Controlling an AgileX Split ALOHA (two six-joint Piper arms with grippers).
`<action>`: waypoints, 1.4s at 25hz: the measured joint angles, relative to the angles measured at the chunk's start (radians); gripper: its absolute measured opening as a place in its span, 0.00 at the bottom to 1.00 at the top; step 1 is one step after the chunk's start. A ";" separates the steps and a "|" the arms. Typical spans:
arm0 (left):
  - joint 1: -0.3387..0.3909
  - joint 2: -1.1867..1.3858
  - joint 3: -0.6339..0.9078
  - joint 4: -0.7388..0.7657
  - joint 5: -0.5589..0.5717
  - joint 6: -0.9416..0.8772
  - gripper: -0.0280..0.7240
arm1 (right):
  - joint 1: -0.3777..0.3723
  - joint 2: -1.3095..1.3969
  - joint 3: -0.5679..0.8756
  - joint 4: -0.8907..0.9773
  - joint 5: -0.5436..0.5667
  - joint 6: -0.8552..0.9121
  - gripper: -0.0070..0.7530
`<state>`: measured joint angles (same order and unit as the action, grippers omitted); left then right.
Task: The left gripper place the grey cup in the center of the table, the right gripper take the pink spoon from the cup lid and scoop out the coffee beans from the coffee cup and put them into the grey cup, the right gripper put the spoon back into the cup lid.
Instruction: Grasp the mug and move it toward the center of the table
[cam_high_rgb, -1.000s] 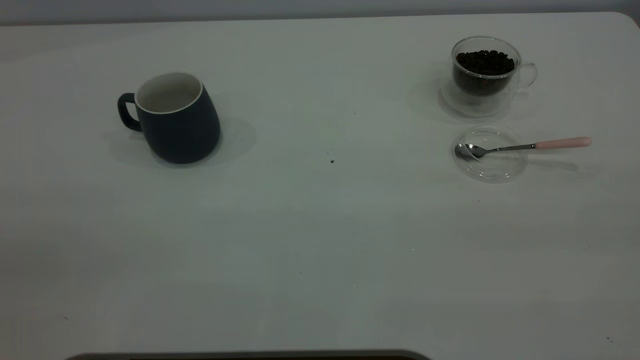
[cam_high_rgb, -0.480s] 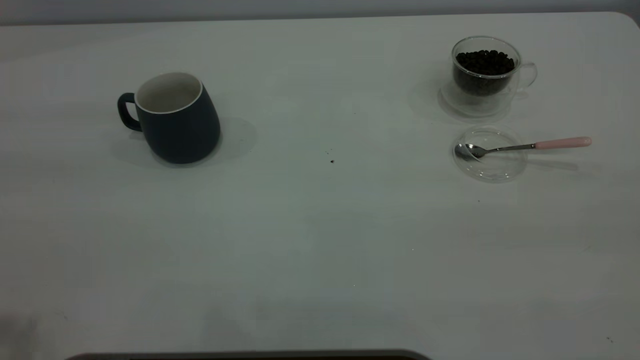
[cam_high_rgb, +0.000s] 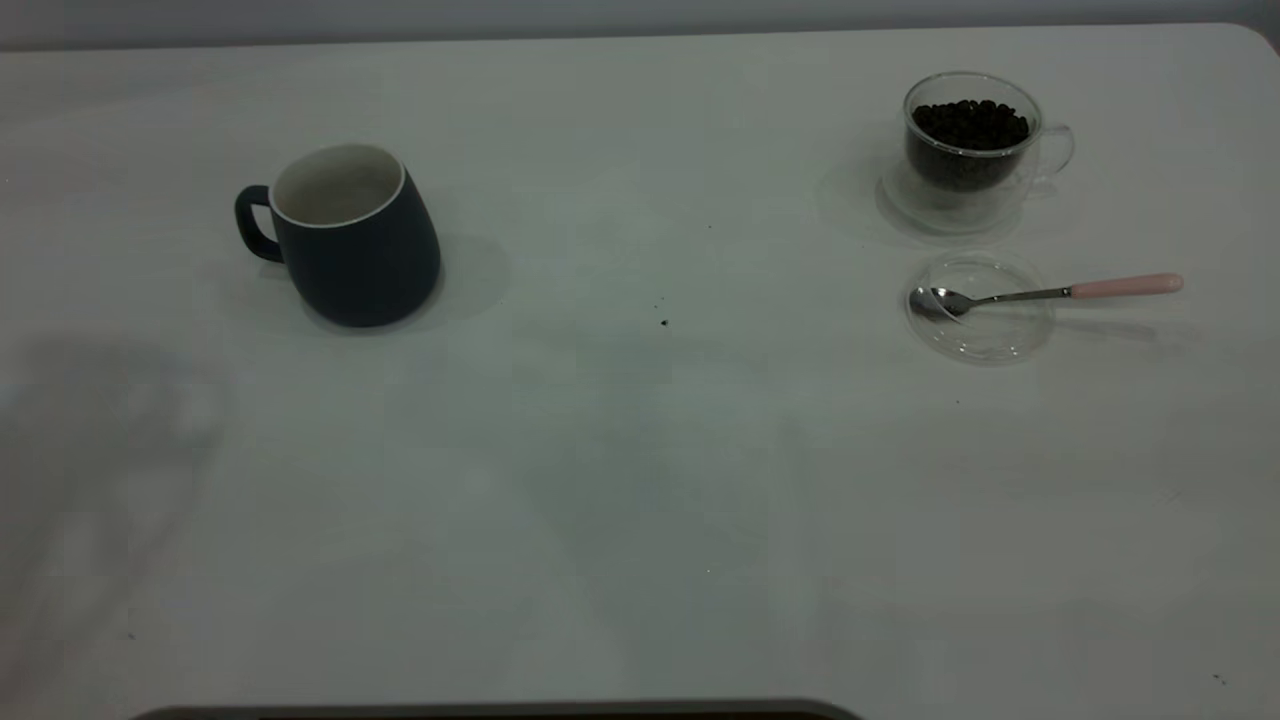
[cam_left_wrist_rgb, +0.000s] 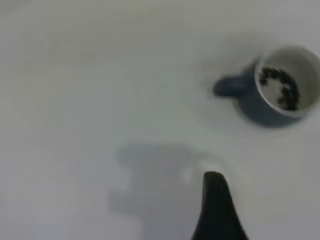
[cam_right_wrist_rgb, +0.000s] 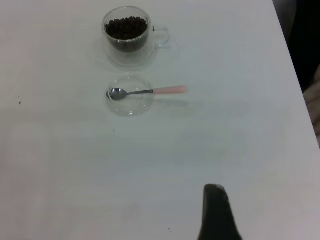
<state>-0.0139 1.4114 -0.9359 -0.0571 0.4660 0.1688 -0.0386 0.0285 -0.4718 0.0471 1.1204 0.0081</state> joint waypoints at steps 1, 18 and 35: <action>0.000 0.053 -0.042 0.015 -0.001 0.004 0.79 | 0.000 0.000 0.000 0.000 0.000 0.000 0.72; 0.010 0.750 -0.611 0.110 0.204 0.768 0.79 | 0.000 0.000 0.000 0.000 0.000 0.000 0.72; -0.023 0.979 -0.737 -0.110 0.282 1.248 0.79 | 0.000 0.000 0.000 0.000 0.000 0.000 0.72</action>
<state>-0.0367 2.3901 -1.6725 -0.1674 0.7481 1.4167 -0.0386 0.0285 -0.4718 0.0471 1.1204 0.0081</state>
